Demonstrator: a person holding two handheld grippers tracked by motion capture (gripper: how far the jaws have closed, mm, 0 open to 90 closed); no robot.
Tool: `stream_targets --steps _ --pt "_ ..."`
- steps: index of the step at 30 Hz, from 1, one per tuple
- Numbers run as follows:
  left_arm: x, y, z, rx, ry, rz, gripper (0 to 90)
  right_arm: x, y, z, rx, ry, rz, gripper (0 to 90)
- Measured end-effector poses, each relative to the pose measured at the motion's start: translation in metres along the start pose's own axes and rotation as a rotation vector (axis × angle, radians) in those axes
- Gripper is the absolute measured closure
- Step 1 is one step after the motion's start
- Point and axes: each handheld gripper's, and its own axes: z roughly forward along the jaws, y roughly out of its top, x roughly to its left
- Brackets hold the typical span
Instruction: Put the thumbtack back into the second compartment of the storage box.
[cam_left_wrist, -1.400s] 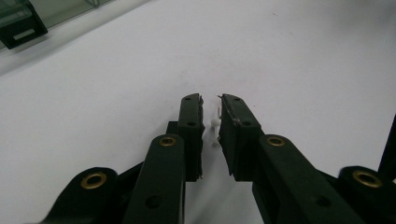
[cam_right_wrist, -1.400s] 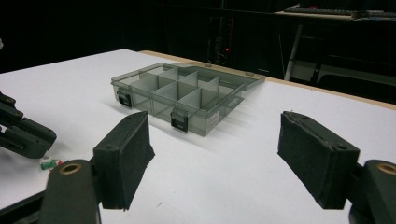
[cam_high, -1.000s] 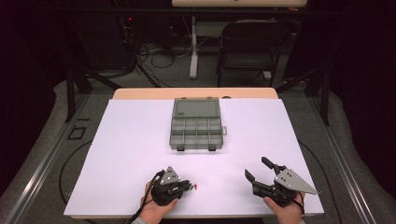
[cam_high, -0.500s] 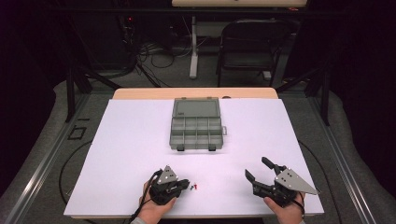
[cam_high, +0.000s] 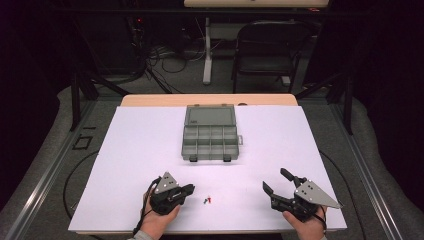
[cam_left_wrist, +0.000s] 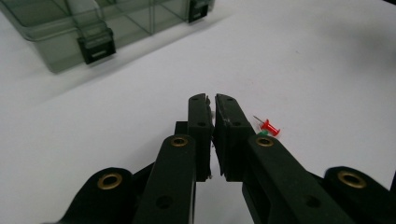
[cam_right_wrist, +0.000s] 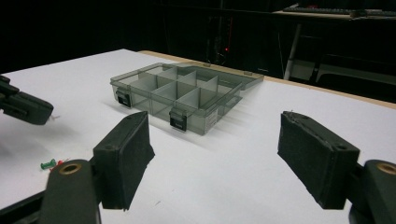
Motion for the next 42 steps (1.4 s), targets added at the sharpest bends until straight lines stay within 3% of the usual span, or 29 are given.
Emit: stream_targets --steps 5,12,27,28,33,42 --pt "0.010 0.001 -0.009 -0.037 0.023 -0.040 85.3 -0.001 0.000 0.001 0.000 -0.001 -0.001 24.7" --pt "0.020 0.001 -0.016 -0.060 0.050 -0.062 85.3 -0.001 -0.001 0.001 0.008 0.000 0.001 24.7" --pt "0.027 0.007 -0.022 -0.080 0.062 -0.091 85.3 -0.003 -0.002 0.002 0.010 -0.014 0.014 24.7" --pt "0.028 0.012 -0.022 -0.074 0.071 -0.072 85.3 -0.005 -0.003 0.002 0.018 -0.022 0.024 24.7" --pt "0.033 0.028 -0.021 -0.080 0.069 -0.089 85.3 -0.006 -0.003 0.001 0.017 -0.028 0.030 24.7" --pt "0.047 0.091 -0.017 -0.099 0.083 -0.066 85.3 -0.006 -0.003 0.001 0.017 -0.023 0.028 24.5"
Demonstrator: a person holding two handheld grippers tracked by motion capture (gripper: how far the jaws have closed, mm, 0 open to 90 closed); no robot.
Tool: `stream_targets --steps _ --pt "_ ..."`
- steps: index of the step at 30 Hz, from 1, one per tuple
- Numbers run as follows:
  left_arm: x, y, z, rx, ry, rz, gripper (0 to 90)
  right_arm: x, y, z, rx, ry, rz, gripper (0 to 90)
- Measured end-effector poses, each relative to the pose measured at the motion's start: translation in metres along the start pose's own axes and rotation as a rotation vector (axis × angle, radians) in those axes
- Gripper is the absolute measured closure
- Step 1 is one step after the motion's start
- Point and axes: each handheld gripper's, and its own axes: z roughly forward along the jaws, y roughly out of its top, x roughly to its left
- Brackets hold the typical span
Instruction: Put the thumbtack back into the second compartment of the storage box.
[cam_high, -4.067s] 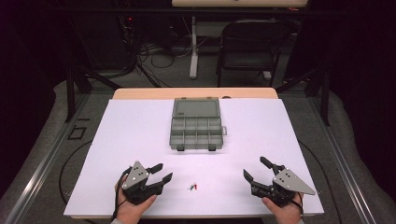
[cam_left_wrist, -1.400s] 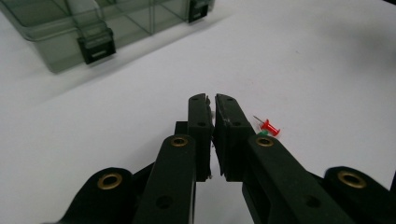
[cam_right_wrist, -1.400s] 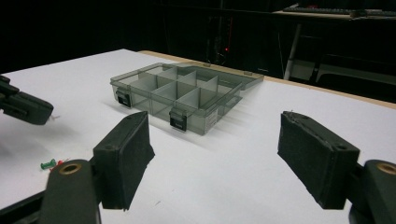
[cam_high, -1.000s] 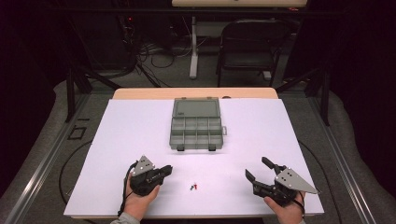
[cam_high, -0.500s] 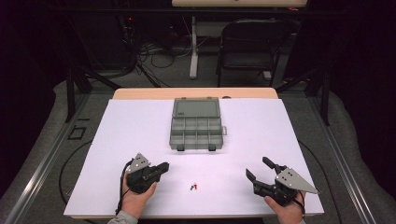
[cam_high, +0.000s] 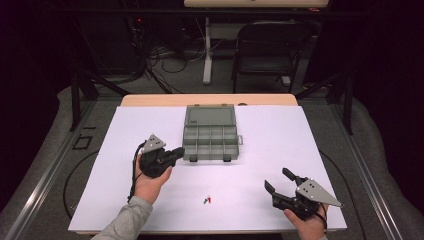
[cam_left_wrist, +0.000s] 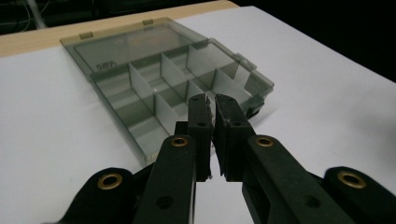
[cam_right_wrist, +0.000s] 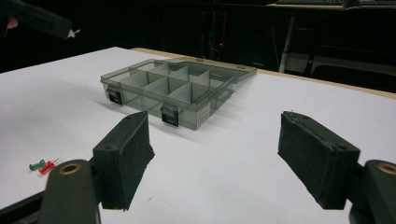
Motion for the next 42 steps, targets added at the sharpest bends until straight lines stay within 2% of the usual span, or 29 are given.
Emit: stream_targets --steps 1,2,7,10,15,21,22,23,25,26,27,31,32,33,35,42 --pt "0.000 0.000 0.000 0.000 0.000 0.000 85.3 0.000 0.000 0.000 0.002 0.000 0.001 24.5" --pt "0.001 0.010 0.003 0.000 0.001 -0.005 85.3 0.000 0.000 0.000 0.002 0.000 0.000 24.5" --pt "0.003 0.024 0.011 0.013 0.004 -0.012 85.3 0.001 0.000 0.000 0.002 0.002 -0.001 24.5" --pt "0.004 0.028 0.015 0.018 0.009 -0.009 85.3 0.001 0.000 0.000 0.002 0.003 -0.001 24.5" --pt "0.008 0.034 0.030 0.048 0.018 -0.031 85.3 0.001 0.000 0.000 0.002 0.006 -0.002 24.5" --pt "0.010 0.044 0.053 0.083 0.049 -0.048 85.3 0.001 0.000 0.000 0.002 0.008 -0.002 24.5" --pt "0.011 0.048 0.062 0.096 0.059 -0.053 85.3 0.001 0.000 0.001 0.002 0.009 -0.001 24.5" --pt "0.011 0.048 0.062 0.096 0.059 -0.053 85.3 0.000 0.000 0.001 0.003 0.009 -0.001 24.5" --pt "0.011 0.051 0.070 0.114 0.074 -0.051 85.3 0.000 0.000 0.001 0.003 0.010 -0.001 24.5" --pt "0.011 0.053 0.079 0.130 0.095 -0.044 85.3 0.000 0.000 0.001 0.004 0.010 0.000 24.5" --pt "0.011 0.053 0.079 0.130 0.095 -0.044 85.3 0.000 0.000 0.001 0.004 0.012 0.000 24.5" --pt "0.016 0.053 0.097 0.164 0.134 -0.047 85.3 -0.001 -0.001 0.001 0.006 0.015 0.002 24.5" --pt "0.018 0.053 0.104 0.178 0.143 -0.065 85.3 -0.001 0.000 0.001 0.005 0.016 0.002 24.5" --pt "0.018 0.053 0.104 0.178 0.143 -0.065 85.3 -0.001 0.000 0.001 0.006 0.017 0.003 24.5" --pt "0.021 0.049 0.113 0.189 0.143 -0.090 85.3 -0.001 0.000 0.001 0.009 0.021 0.001 24.5" --pt "0.025 0.040 0.126 0.219 0.153 -0.103 85.3 0.001 -0.001 0.003 0.014 0.032 0.004 24.5"
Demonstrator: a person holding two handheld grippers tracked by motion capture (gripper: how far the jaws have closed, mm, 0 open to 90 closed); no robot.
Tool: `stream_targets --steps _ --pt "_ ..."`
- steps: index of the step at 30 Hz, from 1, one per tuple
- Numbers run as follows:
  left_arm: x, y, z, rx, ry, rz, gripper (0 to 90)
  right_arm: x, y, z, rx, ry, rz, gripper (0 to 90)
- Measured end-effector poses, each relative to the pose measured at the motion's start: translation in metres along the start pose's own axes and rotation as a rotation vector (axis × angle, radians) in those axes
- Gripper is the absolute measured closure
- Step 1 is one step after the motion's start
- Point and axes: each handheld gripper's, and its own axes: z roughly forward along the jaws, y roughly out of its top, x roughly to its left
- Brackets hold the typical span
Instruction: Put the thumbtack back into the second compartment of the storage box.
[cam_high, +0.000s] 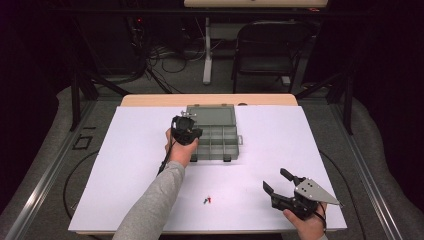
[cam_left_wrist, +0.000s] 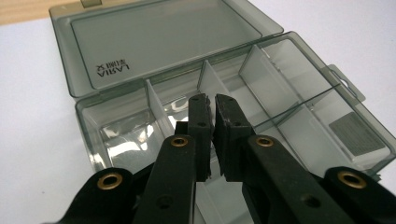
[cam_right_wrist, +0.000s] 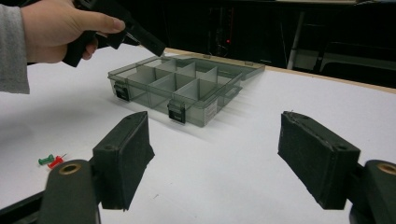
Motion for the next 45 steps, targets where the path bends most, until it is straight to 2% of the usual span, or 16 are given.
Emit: stream_targets --steps 6,12,16,18,20,22,24,25,26,27,30,32,37,39,42,45 --pt "0.000 -0.004 0.011 0.009 0.002 -0.017 85.3 0.000 0.000 0.000 0.001 0.001 0.003 24.5" --pt "-0.001 -0.006 0.014 0.012 0.007 -0.021 85.2 0.000 0.000 0.000 0.001 0.003 0.003 24.5" --pt "-0.001 -0.007 0.014 0.008 0.025 -0.005 83.9 0.000 0.000 0.001 0.003 0.004 -0.002 24.5" --pt "-0.001 -0.006 0.012 -0.026 0.033 -0.018 73.1 0.000 0.000 0.001 0.004 0.006 -0.004 24.5" --pt "-0.001 -0.006 0.010 -0.027 0.032 -0.016 69.4 0.000 0.000 0.001 0.003 0.006 -0.004 24.5" --pt "-0.003 -0.006 0.009 -0.041 0.034 -0.014 56.7 0.000 0.000 0.001 0.004 0.004 -0.001 24.5" --pt "-0.004 -0.005 0.006 -0.055 0.044 -0.008 52.8 0.000 0.000 0.001 0.004 0.002 0.000 24.5" --pt "-0.004 -0.005 0.004 -0.069 0.048 -0.005 44.5 0.000 0.000 0.000 0.003 0.001 0.003 24.5" --pt "-0.005 -0.005 0.002 -0.069 0.052 0.003 44.5 0.000 0.000 0.000 0.003 0.001 0.003 24.5" --pt "-0.006 -0.005 -0.001 -0.074 0.053 0.003 37.2 0.000 0.000 0.000 0.003 0.001 0.001 24.5" --pt "-0.006 -0.006 -0.007 -0.075 0.030 -0.004 32.9 0.000 0.000 0.000 0.003 0.000 0.002 24.5" --pt "-0.005 -0.007 -0.011 -0.074 0.019 0.005 31.9 0.000 0.000 0.000 0.003 0.000 0.002 24.5" --pt "-0.004 -0.011 -0.022 -0.080 -0.008 -0.005 31.3 0.000 0.000 0.000 0.005 0.000 0.000 24.5" --pt "-0.005 -0.012 -0.026 -0.081 -0.013 0.000 31.2 0.000 0.000 0.000 0.004 0.000 0.000 24.5" --pt "-0.008 -0.018 -0.037 -0.101 -0.050 0.017 31.1 0.000 0.000 0.000 0.006 0.000 -0.001 24.5" --pt "-0.011 -0.022 -0.043 -0.115 -0.068 0.025 31.1 0.000 0.000 0.000 0.005 0.000 -0.003 24.5"
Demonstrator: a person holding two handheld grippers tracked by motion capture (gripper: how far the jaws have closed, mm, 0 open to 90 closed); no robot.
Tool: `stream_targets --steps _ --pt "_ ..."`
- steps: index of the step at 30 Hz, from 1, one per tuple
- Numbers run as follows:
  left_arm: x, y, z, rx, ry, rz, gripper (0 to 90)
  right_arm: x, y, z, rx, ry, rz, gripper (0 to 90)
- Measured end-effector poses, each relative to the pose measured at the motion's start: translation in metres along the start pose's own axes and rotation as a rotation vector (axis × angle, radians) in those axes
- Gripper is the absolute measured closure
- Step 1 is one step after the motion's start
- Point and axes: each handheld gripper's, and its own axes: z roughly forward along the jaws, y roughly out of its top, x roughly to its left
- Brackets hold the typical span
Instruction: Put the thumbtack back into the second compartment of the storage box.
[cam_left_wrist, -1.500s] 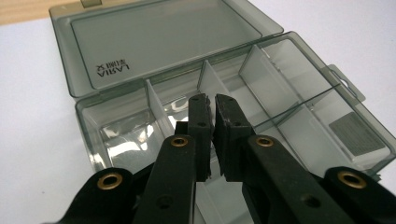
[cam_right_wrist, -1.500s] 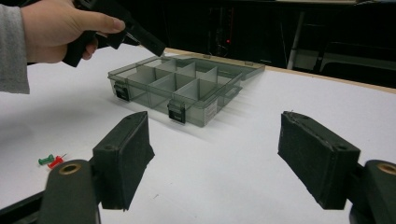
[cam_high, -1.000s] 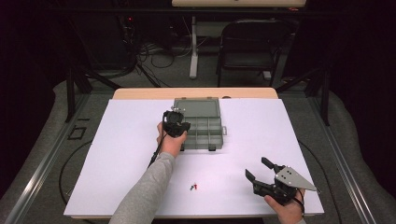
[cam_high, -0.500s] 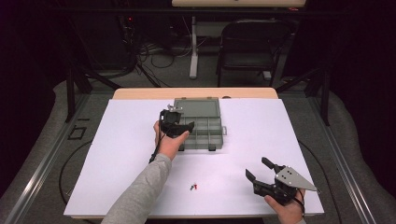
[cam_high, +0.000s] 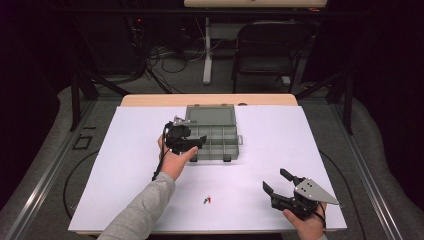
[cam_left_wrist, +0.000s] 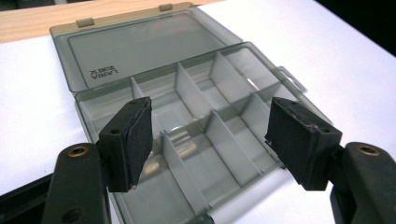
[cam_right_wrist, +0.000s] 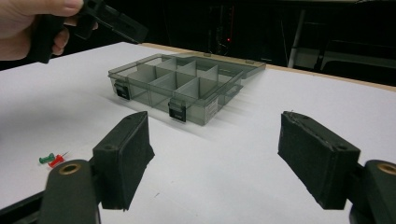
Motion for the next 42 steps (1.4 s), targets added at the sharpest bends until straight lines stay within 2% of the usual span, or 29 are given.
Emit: stream_targets --steps 5,11,16,23,29,31,33,35,42 --pt "-0.006 -0.011 -0.014 0.001 -0.043 0.013 31.1 0.000 0.000 0.000 0.002 -0.001 -0.001 24.5" --pt "-0.010 -0.022 -0.031 -0.010 -0.068 0.032 31.1 0.001 0.000 0.001 0.003 0.000 -0.003 24.5" --pt "-0.012 -0.040 -0.053 -0.040 -0.109 0.016 29.9 0.001 0.000 0.001 0.002 -0.001 0.001 24.5" --pt "-0.013 -0.058 -0.074 -0.061 -0.122 0.032 30.8 0.001 0.000 0.001 0.003 0.000 -0.002 24.5" --pt "-0.016 -0.080 -0.088 -0.056 -0.121 0.055 38.7 0.002 0.000 0.001 0.002 -0.002 -0.001 24.5" --pt "-0.017 -0.086 -0.091 -0.050 -0.115 0.060 40.0 0.002 0.000 0.001 0.002 -0.003 -0.002 24.5" --pt "-0.017 -0.091 -0.093 -0.038 -0.098 0.091 41.7 0.002 0.000 0.001 0.002 -0.003 -0.001 24.5" --pt "-0.017 -0.096 -0.094 -0.033 -0.090 0.103 44.5 0.002 0.000 0.001 0.002 -0.004 -0.001 24.5" --pt "-0.018 -0.108 -0.096 -0.024 -0.101 0.099 48.1 0.002 -0.001 0.001 0.006 -0.005 -0.001 24.4"
